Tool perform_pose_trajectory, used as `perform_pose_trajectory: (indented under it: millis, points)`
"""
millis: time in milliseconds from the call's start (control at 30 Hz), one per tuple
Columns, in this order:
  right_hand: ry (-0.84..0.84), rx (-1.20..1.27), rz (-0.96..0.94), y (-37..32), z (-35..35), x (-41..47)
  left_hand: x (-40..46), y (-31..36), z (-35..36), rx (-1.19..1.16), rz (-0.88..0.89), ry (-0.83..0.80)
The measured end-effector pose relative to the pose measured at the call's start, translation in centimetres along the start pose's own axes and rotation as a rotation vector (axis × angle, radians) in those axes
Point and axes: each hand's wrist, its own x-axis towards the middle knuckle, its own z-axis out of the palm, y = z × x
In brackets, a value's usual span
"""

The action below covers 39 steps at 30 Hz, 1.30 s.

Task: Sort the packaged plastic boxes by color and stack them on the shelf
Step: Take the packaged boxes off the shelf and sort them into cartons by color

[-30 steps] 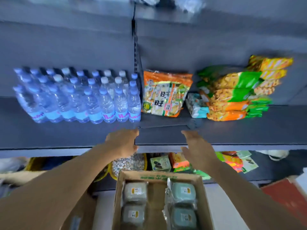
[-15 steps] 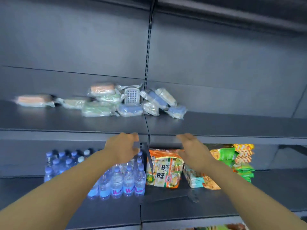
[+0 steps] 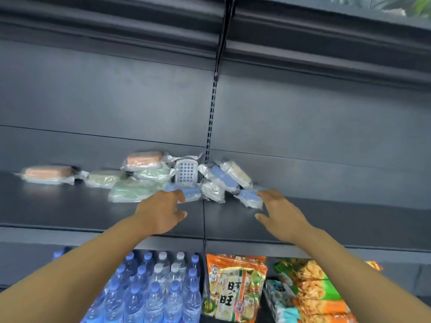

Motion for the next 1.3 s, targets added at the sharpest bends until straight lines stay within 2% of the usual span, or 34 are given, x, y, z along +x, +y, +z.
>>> perform_pose_trajectory:
  millis: [367,600,800,933,1100,1300]
  points:
    - [-0.031,0.137,0.082,4.1,2.7,11.7,10.4,1.0,2.2,0.094,0.066,0.038]
    - [-0.084,0.304,0.185,6.2,5.4,19.2,20.6,2.4,4.5,0.042,0.228,0.099]
    - [-0.149,0.371,0.256,7.5,8.6,24.7,27.6,2.9,6.9,-0.006,0.221,0.034]
    - [-0.180,0.333,0.272,8.2,10.2,26.8,29.8,3.3,8.5,-0.063,0.205,-0.020]
    - [-0.169,0.424,0.268,8.6,10.8,28.0,31.1,3.1,9.1,-0.071,0.246,-0.036]
    - [-0.061,0.309,0.233,7.8,9.1,27.9,31.0,2.7,8.7,-0.111,0.261,0.078]
